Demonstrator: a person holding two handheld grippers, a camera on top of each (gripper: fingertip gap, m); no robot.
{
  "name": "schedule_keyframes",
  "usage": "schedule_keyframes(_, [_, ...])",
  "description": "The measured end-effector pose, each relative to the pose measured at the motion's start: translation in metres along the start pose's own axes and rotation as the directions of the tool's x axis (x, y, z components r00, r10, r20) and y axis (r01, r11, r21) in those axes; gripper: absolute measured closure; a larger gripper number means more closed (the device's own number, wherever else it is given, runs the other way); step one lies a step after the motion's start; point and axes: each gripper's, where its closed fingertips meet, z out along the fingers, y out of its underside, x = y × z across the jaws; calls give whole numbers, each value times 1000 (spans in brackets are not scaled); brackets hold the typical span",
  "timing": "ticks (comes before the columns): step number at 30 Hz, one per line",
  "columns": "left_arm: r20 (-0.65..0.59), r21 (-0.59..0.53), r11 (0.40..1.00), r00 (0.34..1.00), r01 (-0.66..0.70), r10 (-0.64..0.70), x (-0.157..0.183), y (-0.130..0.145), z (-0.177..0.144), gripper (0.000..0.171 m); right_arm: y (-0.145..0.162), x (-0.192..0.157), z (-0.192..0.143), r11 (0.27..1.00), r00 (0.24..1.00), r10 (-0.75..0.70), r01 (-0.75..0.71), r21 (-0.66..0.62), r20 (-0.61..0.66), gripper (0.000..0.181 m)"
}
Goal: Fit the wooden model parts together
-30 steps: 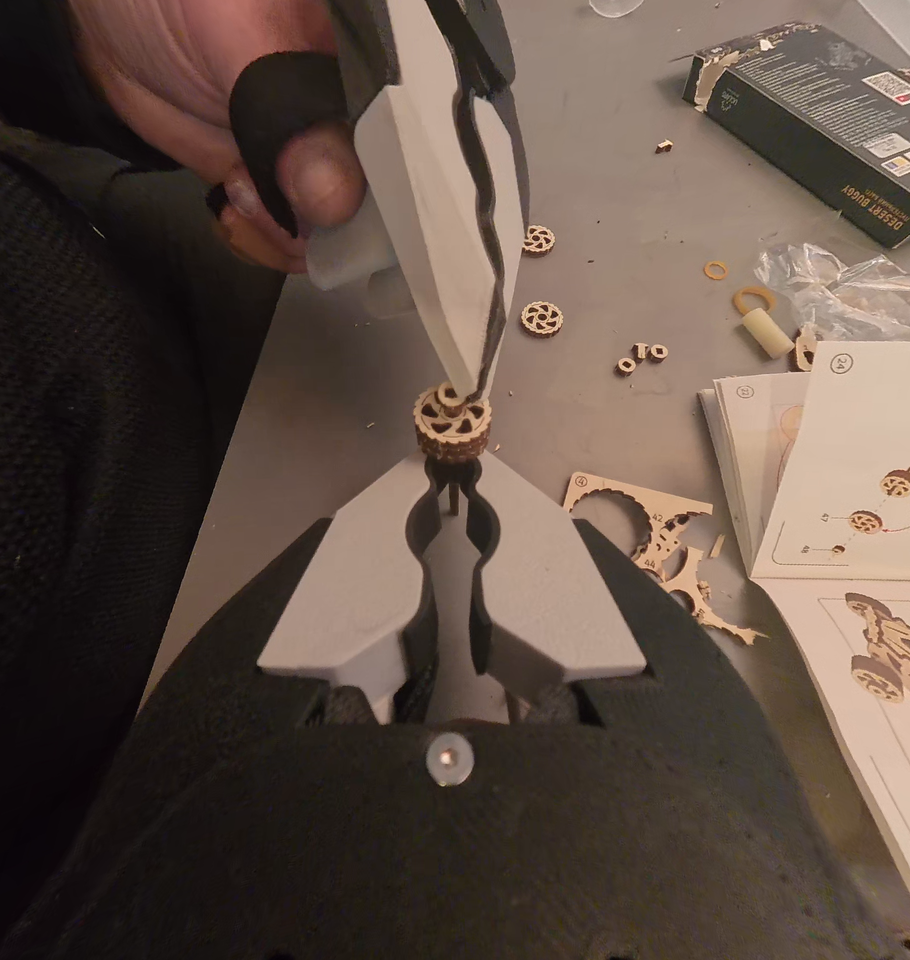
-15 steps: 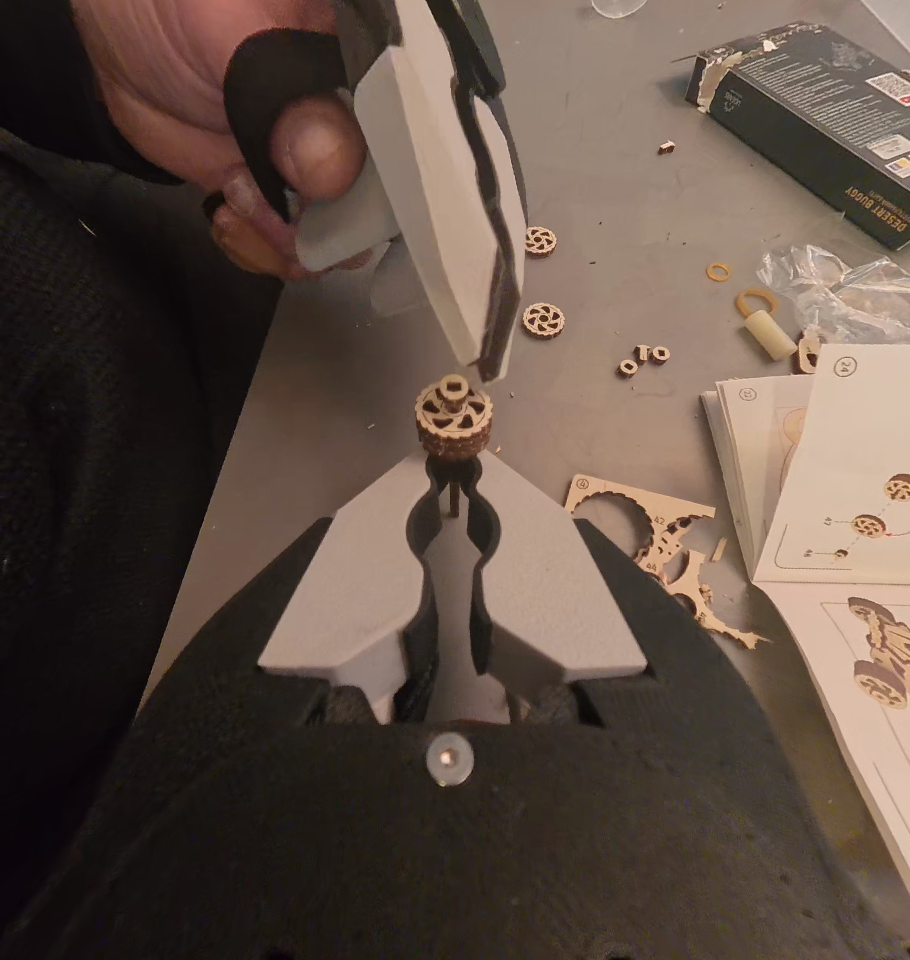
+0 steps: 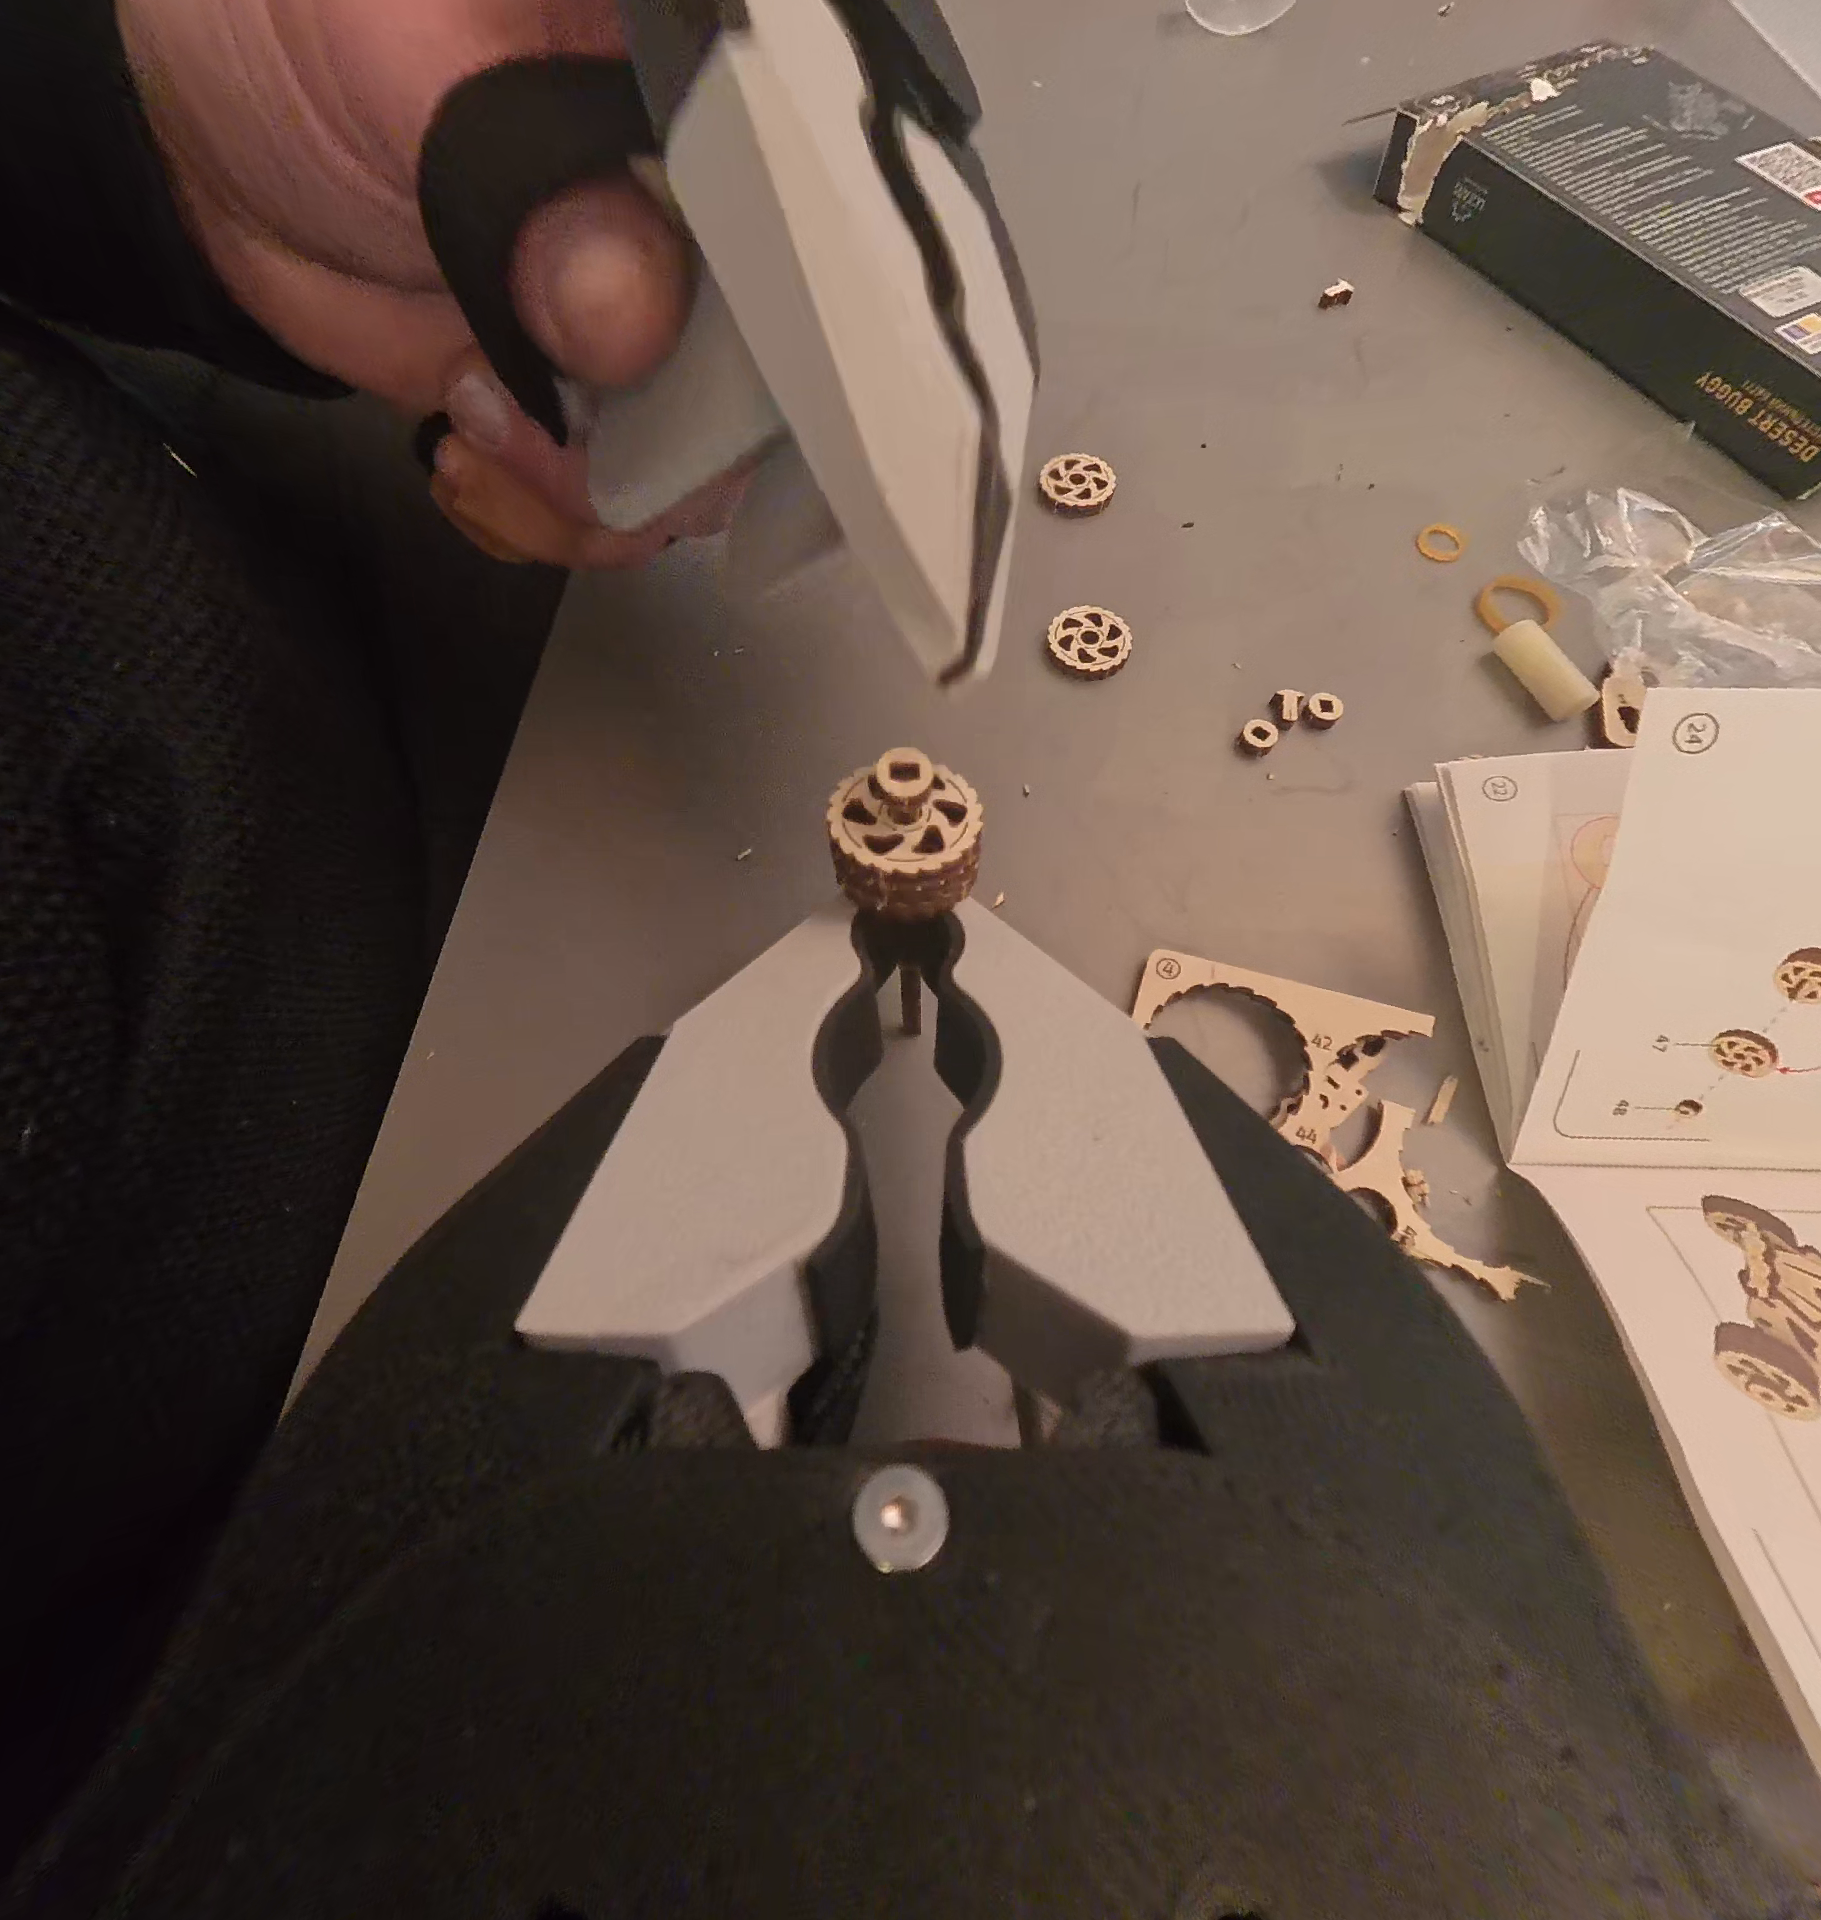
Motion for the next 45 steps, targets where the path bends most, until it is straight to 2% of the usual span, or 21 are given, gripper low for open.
schedule_keyframes(2, [25, -4, 995, 994, -103, 103, 6, -2, 0, 171, 0, 0, 0, 1000, 1000, -1, 1, 0, 0, 181])
schedule_keyframes(7, [114, -168, 935, 936, -312, 333, 2, 16, 12, 171, 0, 0, 0, 1000, 1000, -1, 1, 0, 2, 181])
schedule_keyframes(12, [129, -138, 939, 934, -316, 334, 3, 11, 9, 171, 0, 0, 0, 1000, 1000, -4, 4, -3, -5, 181])
schedule_keyframes(14, [94, -34, 936, 931, -351, 352, 23, -13, 3, 171, 0, 0, 0, 1000, 1000, -3, 3, -3, -4, 181])
schedule_keyframes(16, [109, -8, 914, 908, -405, 404, 30, -28, -2, 171, 0, 0, 0, 1000, 1000, -4, 4, -3, -4, 181])
schedule_keyframes(18, [122, -42, 896, 888, -443, 444, 29, -24, 2, 171, 0, 0, 0, 1000, 1000, -4, 4, -3, -4, 181])
schedule_keyframes(20, [155, -175, 882, 873, -437, 463, 6, 5, 11, 171, 0, 0, 0, 1000, 1000, -4, 4, -3, -5, 181])
schedule_keyframes(21, [159, -209, 876, 869, -434, 469, -3, 19, 15, 171, 1, 0, 1, 1000, 1000, -5, 5, -9, -2, 181])
schedule_keyframes(23, [158, -190, 897, 890, -398, 428, -2, 21, 17, 171, 3, 0, 3, 999, 1000, -17, 17, -28, -13, 181])
schedule_keyframes(26, [160, -28, 895, 881, -446, 444, 18, -18, 1, 171, 3, 0, 3, 1000, 1000, -11, 10, -26, -11, 181])
schedule_keyframes(29, [177, -70, 906, 889, -418, 423, 8, -12, -4, 171, 3, 0, 2, 1000, 1000, -9, 9, -23, -12, 181])
schedule_keyframes(33, [203, -22, 935, 914, -353, 350, -2, -6, -5, 171, -1, 3, -2, 1000, 1000, 9, -9, 10, -17, 181])
schedule_keyframes(39, [204, -49, 938, 916, -342, 345, -5, 6, 2, 171, -3, 3, -2, 1000, 1000, 13, -12, 21, -19, 181])
schedule_keyframes(43, [205, -33, 948, 926, -317, 317, -9, 6, 2, 171, -2, 3, -1, 1000, 1000, 6, -6, 12, -24, 181])
schedule_keyframes(45, [179, 29, 953, 939, -302, 293, -1, -4, -2, 171, -3, 4, -3, 1000, 1000, 14, -13, 24, -24, 181])
